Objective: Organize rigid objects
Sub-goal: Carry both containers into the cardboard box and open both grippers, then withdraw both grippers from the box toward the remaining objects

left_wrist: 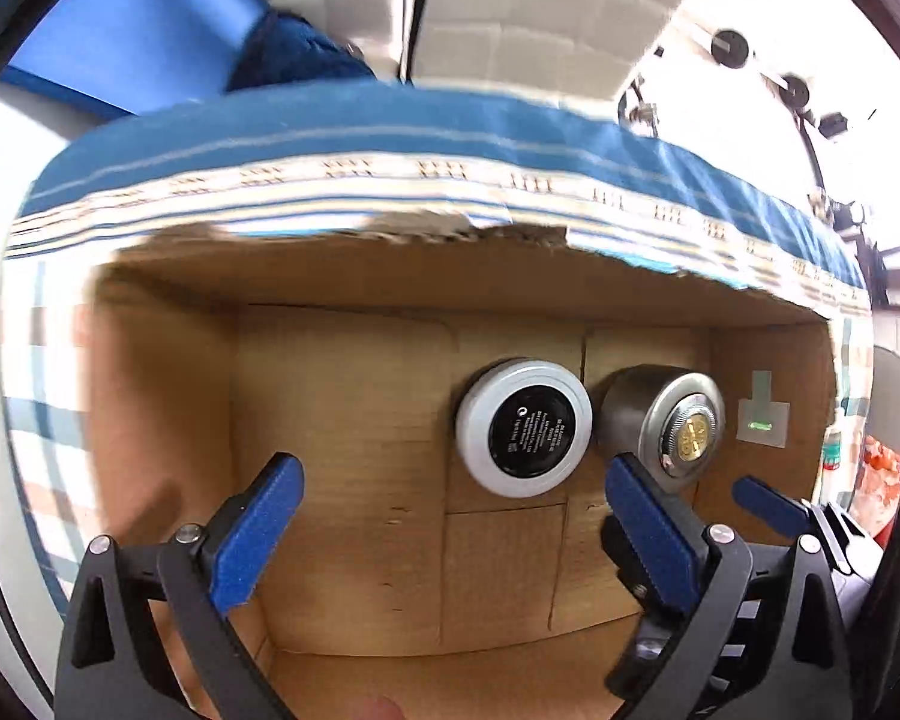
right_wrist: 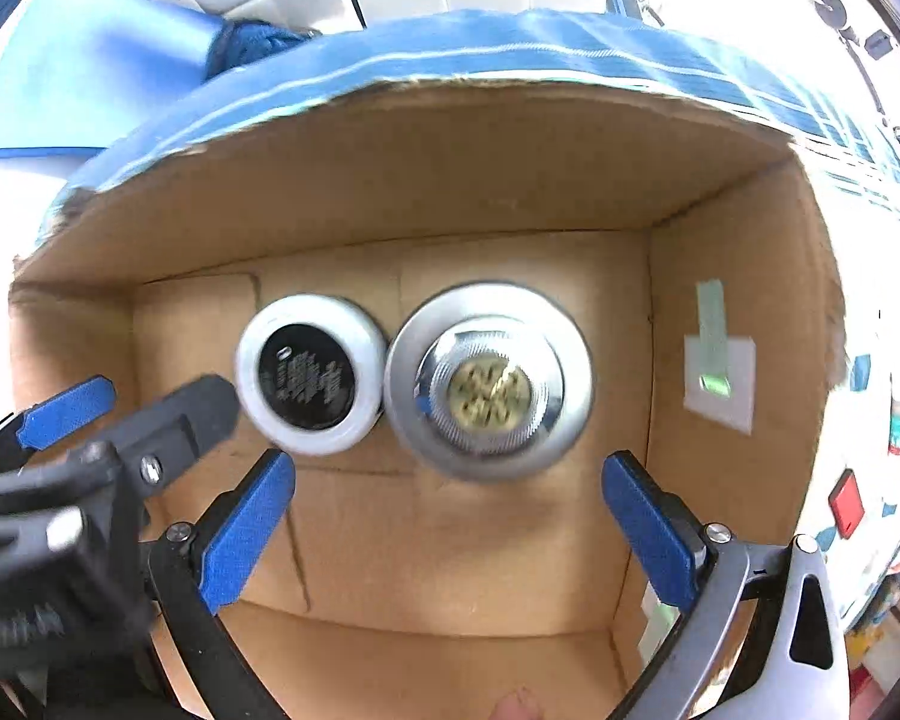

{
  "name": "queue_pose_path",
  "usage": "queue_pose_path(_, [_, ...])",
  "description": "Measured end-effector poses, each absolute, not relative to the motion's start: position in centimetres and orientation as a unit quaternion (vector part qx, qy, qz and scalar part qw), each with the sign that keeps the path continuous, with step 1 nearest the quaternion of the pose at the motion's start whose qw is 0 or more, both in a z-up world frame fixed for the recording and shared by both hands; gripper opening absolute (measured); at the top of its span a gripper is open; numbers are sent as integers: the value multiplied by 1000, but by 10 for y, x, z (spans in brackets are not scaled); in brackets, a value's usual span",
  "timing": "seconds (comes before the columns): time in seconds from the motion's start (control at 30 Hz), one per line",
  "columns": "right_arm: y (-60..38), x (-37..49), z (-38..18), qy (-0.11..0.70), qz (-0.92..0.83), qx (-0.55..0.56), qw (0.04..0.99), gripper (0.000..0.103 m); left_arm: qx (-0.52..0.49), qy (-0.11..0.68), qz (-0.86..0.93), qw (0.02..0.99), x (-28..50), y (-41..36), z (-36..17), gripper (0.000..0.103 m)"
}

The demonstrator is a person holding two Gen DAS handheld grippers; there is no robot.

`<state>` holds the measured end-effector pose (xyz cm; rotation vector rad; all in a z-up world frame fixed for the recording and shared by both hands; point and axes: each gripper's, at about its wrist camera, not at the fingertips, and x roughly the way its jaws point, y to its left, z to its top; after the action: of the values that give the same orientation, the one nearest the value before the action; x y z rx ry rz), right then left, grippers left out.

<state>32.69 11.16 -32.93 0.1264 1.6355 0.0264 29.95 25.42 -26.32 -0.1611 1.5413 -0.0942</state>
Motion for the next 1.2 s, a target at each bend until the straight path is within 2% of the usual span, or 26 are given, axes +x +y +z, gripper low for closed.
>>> queue_pose_path(0.23, [121,292,-283,701,16,39,712,103,-49,639,-12,767,257,279,-202,103])
queue_pose_path(0.47, [108,218,-222,666,20,16,746,103,-43,589,17,807,208,281,-149,103])
queue_pose_path(0.73, [96,173,-168,634,35,19,772,103,-38,556,23,830,160,267,-110,103])
queue_pose_path(1.0, [77,145,-130,614,71,27,786,103,-34,533,19,845,132,225,-81,103])
queue_pose_path(1.2, [17,137,-115,611,74,48,787,103,-22,515,-17,857,137,148,-66,103])
